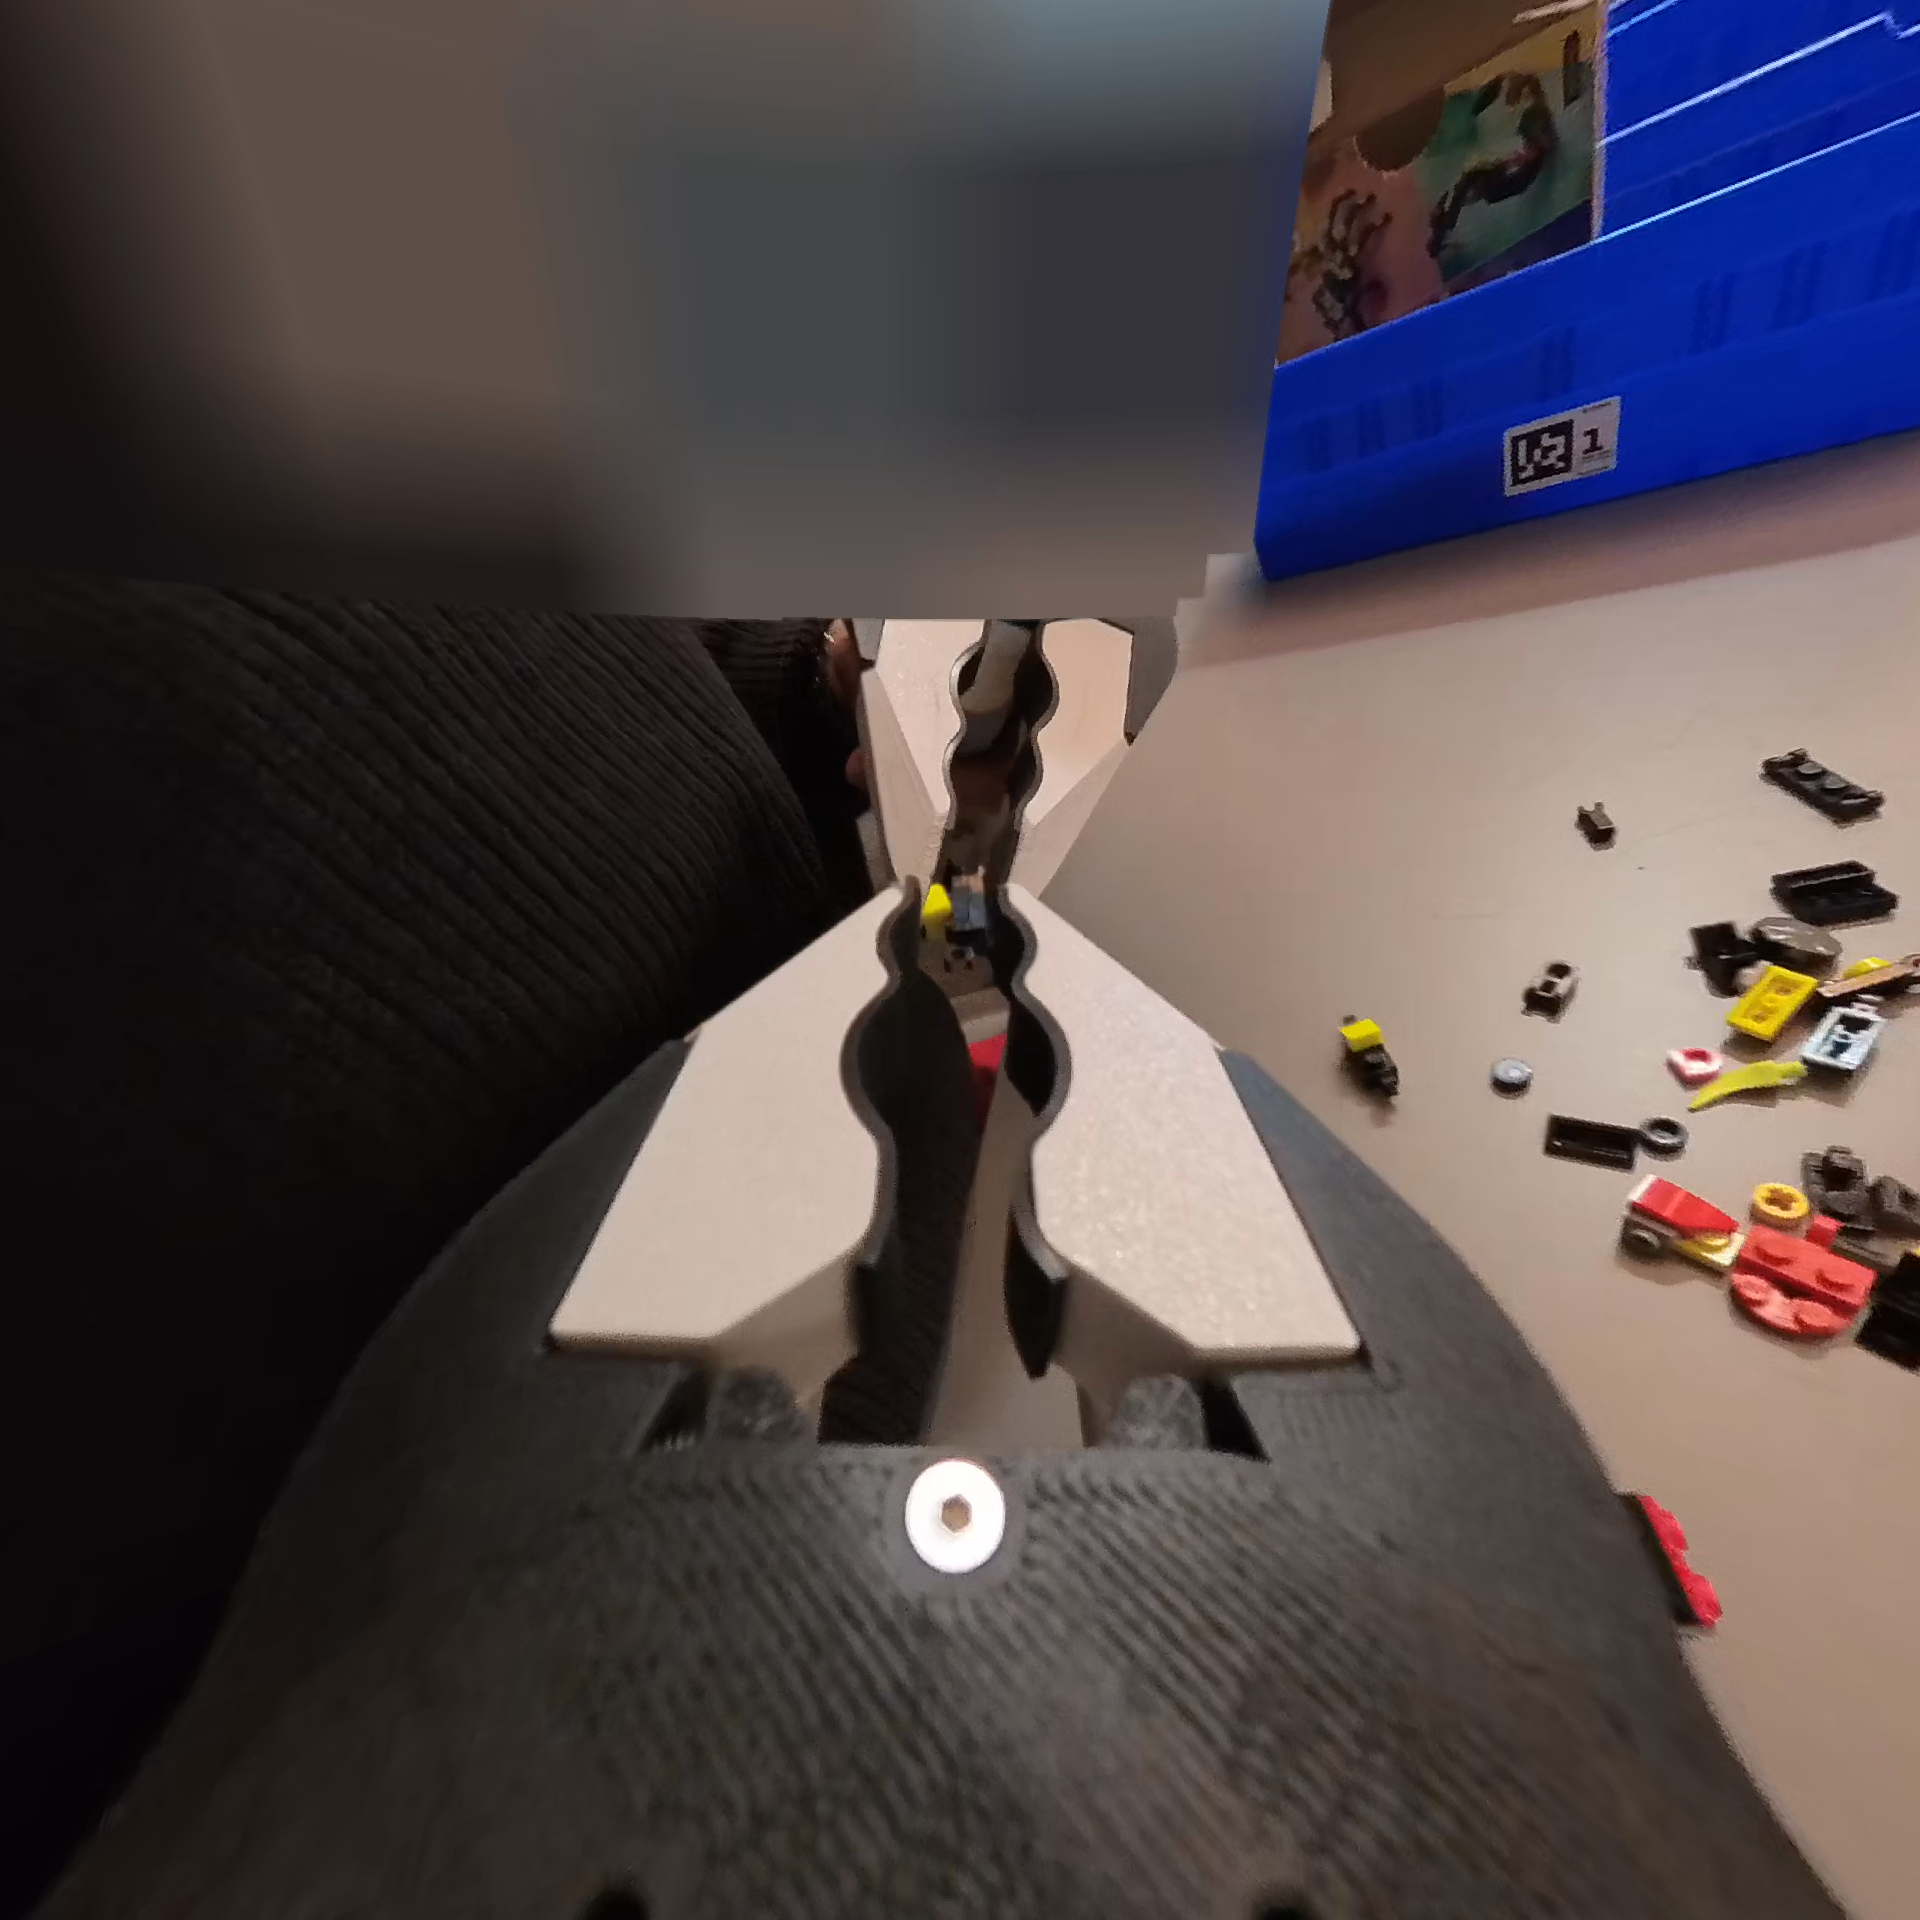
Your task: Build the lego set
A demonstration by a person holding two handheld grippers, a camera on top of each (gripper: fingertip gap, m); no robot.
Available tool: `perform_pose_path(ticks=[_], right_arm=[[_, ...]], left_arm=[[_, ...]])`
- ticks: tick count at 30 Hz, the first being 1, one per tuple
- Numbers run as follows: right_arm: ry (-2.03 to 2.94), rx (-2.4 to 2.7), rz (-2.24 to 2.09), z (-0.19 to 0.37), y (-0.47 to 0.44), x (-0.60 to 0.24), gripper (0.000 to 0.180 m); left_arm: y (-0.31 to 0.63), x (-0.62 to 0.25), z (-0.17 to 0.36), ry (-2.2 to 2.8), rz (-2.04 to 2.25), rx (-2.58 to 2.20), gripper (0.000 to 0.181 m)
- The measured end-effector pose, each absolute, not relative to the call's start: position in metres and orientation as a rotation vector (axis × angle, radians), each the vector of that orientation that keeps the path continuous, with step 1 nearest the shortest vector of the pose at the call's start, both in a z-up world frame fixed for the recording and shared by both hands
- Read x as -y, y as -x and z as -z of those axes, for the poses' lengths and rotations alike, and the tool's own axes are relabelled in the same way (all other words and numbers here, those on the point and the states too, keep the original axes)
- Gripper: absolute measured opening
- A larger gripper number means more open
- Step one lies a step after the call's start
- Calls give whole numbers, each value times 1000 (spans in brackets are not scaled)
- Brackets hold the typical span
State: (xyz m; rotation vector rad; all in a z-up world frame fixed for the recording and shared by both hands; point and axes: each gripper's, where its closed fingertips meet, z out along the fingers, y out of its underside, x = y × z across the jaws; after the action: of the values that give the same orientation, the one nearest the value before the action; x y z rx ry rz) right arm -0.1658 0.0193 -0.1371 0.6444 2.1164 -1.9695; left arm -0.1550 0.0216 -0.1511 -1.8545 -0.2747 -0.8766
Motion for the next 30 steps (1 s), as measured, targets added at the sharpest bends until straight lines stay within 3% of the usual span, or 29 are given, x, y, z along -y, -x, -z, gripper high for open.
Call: perform_pose_path(ticks=[11,30], right_arm=[[-601,-2038,1946,134,158,-17,20],[-577,-2099,1963,134,157,-15,10]], left_arm=[[151,-20,140,1790,947,259,8],[150,-23,140,1787,968,279,9]])
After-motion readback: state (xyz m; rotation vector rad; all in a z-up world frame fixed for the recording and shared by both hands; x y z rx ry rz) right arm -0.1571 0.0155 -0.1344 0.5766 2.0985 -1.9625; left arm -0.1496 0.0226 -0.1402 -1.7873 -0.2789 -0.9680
